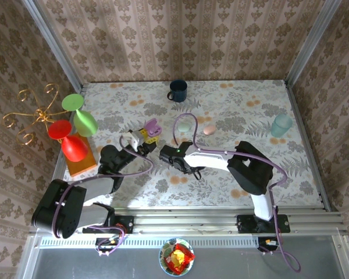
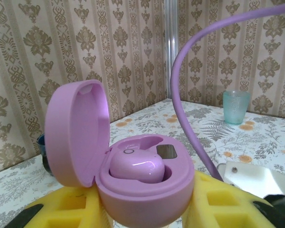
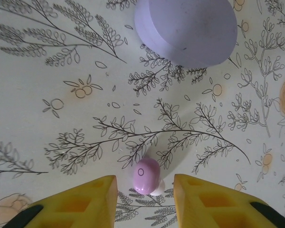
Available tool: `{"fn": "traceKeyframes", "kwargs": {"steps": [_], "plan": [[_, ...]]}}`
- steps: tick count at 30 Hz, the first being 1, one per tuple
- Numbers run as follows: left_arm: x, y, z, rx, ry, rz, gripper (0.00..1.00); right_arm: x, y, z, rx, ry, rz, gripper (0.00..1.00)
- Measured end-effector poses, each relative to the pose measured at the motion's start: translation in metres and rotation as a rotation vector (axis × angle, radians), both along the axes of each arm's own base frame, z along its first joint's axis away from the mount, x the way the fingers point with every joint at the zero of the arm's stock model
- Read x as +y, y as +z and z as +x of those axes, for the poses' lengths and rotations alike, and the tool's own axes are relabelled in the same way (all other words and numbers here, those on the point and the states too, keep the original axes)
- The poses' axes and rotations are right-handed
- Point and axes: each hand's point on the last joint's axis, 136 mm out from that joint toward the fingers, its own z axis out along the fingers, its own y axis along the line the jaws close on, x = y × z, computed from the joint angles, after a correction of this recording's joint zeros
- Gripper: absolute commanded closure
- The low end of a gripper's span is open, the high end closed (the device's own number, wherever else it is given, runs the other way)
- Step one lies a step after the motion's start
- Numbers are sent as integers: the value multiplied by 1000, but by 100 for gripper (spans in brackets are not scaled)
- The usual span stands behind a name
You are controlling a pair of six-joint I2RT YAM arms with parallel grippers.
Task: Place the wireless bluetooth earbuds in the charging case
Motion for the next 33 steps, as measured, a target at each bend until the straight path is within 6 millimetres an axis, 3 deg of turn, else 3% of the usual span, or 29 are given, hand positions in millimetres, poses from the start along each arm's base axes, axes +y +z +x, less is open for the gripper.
{"fn": "traceKeyframes", "kwargs": {"steps": [8,17,25,33], "plan": [[2,1,1,8,15,-2,70,-13,-10,-3,23,8,-99,64],[3,-6,5,37,18,-8,70,-11,-16,-2,25,18,-135,71],[2,-6,5,38,13,-10,70,-11,-17,-2,15,36,-164,81],[0,-10,3,45,-5,-4,70,-16,-14,-3,5,48,-166,83]]}}
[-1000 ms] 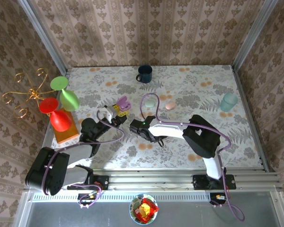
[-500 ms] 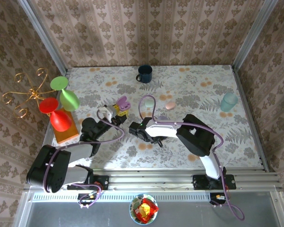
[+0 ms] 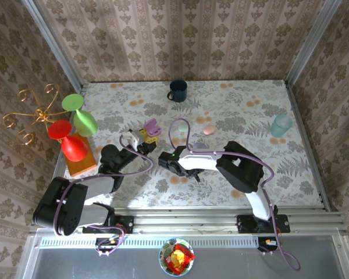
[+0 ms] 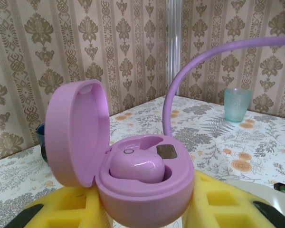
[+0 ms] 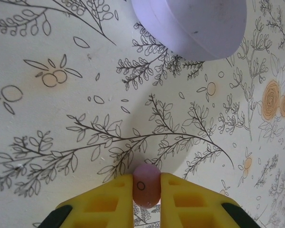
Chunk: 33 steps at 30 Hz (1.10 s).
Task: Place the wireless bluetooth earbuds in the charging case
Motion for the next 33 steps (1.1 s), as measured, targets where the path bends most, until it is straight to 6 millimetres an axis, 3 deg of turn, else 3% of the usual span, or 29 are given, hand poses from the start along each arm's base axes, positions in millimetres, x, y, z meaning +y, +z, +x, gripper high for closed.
{"fn": "traceKeyframes", "kwargs": {"steps": [4,10,15,22,29,33], "plan": [[-5,-7,-3,13,-37,13,70,-13,17,-5,-39,-3,89,83],[-18,-22,-13,35,-129,48,70,-15,50,-1,-116,-5,416,84],[-30,-19,-27,13,-213,53,70,-16,68,2,-143,15,687,84],[-48,-16,-48,-3,-318,54,70,-12,120,4,-205,103,1021,84],[-58,-16,-66,-6,-401,56,70,6,181,-10,-244,297,1274,84],[-61,-17,-72,-8,-433,58,69,21,194,-22,-194,400,1342,84]]}}
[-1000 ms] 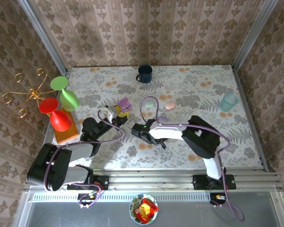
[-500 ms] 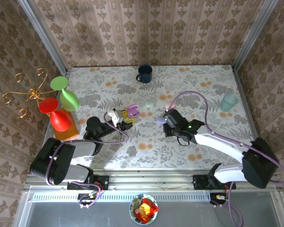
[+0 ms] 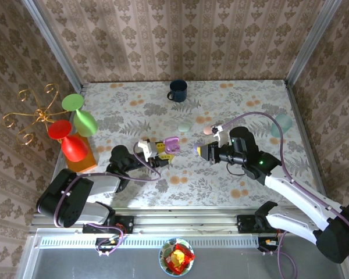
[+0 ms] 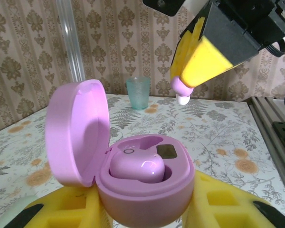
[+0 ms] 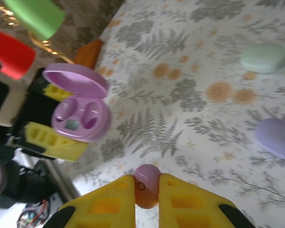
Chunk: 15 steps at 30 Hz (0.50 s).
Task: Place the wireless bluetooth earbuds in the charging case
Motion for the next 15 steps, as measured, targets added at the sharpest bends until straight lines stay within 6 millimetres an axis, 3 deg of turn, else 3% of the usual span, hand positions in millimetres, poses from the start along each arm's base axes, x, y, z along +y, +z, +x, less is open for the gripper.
{"fn": "traceKeyframes", "kwargs": {"steps": [9,15], "plan": [[-6,0,-13,-1,-65,2,69,38,35,-10,-46,189,60,84],[-7,0,-17,-2,-80,3,69,56,37,-12,-51,256,51,84]]}}
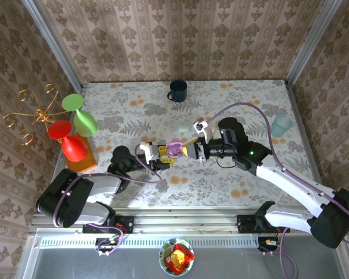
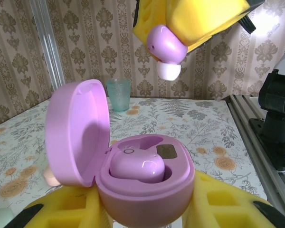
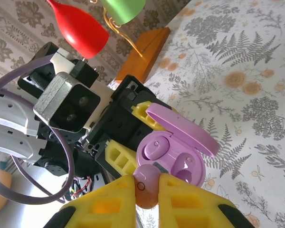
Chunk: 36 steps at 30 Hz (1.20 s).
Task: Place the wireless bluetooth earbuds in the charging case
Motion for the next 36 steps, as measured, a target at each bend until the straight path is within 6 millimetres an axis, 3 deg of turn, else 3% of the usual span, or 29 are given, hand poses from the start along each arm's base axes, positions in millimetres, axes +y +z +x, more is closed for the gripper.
{"fn": "traceKeyframes", "kwargs": {"steps": [25,36], "plan": [[0,3,-2,-7,-6,-5,69,13,-36,8,33,41,-81,82],[0,3,-2,-7,-2,-5,69,12,-34,10,22,29,-85,62]]}}
